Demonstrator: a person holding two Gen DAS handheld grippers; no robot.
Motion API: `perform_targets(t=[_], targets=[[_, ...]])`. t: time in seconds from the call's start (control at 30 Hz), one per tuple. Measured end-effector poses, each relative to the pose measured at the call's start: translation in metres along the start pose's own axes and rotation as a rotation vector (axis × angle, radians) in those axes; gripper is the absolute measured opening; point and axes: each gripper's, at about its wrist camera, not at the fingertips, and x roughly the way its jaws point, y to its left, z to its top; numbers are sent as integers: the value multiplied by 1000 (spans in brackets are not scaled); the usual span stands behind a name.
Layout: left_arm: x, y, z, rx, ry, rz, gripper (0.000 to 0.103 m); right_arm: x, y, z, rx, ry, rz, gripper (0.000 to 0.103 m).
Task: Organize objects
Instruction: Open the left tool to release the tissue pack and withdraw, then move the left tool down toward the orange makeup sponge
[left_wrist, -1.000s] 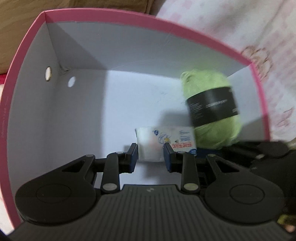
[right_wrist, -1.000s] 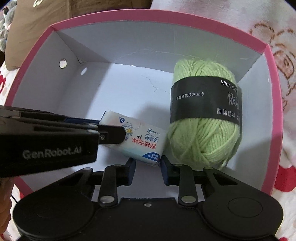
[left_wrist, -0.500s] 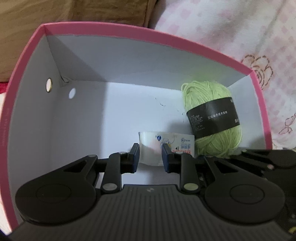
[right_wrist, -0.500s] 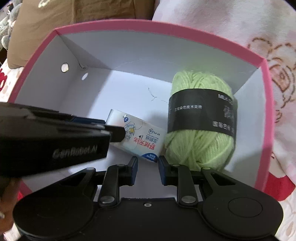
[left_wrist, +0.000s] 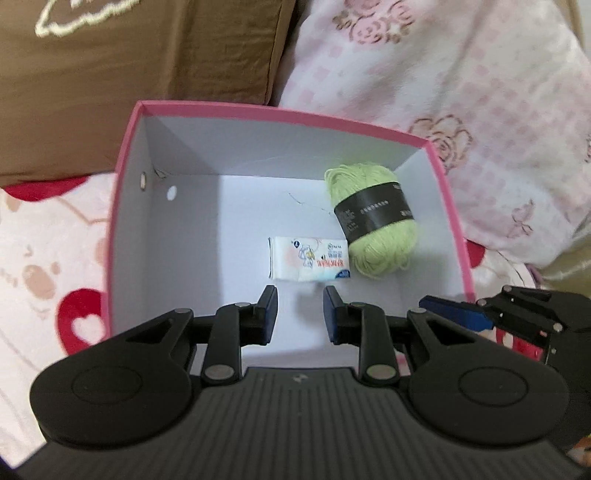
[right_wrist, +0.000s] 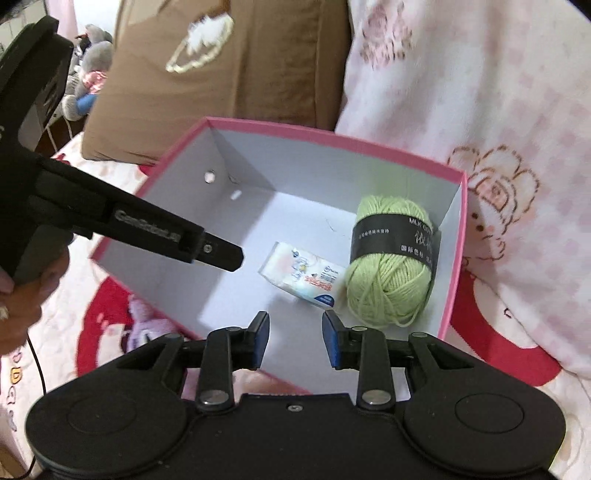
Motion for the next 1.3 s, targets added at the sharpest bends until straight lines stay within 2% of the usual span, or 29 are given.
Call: perform_targets(t=[0.13, 0.23, 0.43, 0.53, 0.63, 0.97, 1.17, 1.27, 1.3], targets=[[-33, -6, -8, 35, 2, 5, 26, -16, 12, -4, -15, -23, 22, 37], [-46, -11, -14, 37, 0, -24, 29, -30, 20, -9, -25, -37, 18, 38], [-76, -22, -27, 60, 0, -21, 31, -54, 40, -19, -29, -76, 6, 39], [-92, -27, -35, 97, -13, -4, 32, -65, 51, -23, -44, -71, 10, 41], [-105, -27, -42, 92, -4, -13, 32, -76, 62, -26, -73, -79, -13, 42], [-146, -34, -60, 125, -24, -6, 32, -101, 92, -28, -125, -88, -7, 46], [-164, -37, -75, 121, -50, -22, 34, -115, 105, -34, -151, -102, -5, 52], [-171, -37, -82, 108, -51, -78, 42, -120, 108, -39, -166, -109, -16, 60], [-173, -38, -84, 114, -52, -89, 42, -122, 109, -41, -169, -112, -23, 66]])
